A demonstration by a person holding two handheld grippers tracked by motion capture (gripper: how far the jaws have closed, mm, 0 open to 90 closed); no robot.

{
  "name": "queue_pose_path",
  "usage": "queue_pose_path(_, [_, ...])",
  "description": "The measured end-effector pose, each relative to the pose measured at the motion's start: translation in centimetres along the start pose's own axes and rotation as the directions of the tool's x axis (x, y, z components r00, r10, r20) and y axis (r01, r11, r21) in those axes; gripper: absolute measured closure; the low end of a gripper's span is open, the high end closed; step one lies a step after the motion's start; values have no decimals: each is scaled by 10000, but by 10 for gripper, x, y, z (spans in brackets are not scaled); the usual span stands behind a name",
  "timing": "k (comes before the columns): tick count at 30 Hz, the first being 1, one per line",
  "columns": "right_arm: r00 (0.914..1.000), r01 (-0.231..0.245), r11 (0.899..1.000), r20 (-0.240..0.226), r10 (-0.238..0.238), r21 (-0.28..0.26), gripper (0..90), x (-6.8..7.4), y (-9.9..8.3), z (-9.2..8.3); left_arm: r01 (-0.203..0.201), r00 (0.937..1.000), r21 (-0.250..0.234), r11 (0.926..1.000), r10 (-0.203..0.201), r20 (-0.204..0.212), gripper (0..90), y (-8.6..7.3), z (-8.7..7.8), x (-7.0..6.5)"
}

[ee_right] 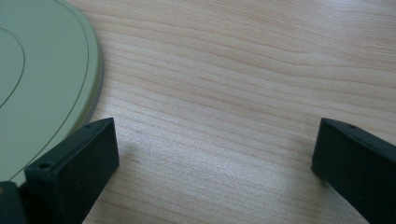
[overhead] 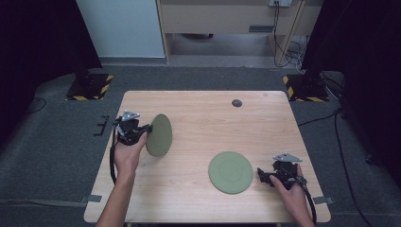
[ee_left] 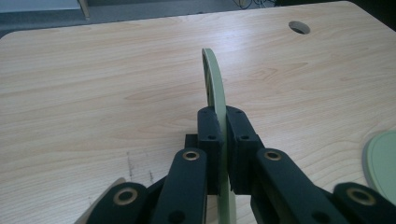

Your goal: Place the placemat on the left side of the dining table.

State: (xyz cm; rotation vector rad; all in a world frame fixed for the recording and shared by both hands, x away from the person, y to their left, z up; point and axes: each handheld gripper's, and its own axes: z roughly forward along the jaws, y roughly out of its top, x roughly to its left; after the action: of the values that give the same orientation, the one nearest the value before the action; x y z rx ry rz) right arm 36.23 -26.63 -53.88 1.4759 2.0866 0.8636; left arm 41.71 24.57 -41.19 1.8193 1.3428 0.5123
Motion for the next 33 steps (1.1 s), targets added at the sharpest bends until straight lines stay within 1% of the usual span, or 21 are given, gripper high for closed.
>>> queue_pose_path(16, [10000,22,10000,7,-22,-11,8,1,1,1,309,9995,23,9995,-308,-101,856,-13,0,28])
queue_pose_path(18, [10000,21,10000,7,-21,-11,8,1,1,1,308,9994,56,9995,-307,-127,856,-14,0,30])
queue_pose_path(24, [10000,22,10000,7,-22,-10,8,1,1,1,124,9996,189,9997,-119,-246,855,-16,4,36])
queue_pose_path(33, [10000,21,10000,8,-21,-11,8,1,1,1,249,9993,341,9991,-239,-279,855,-20,11,50])
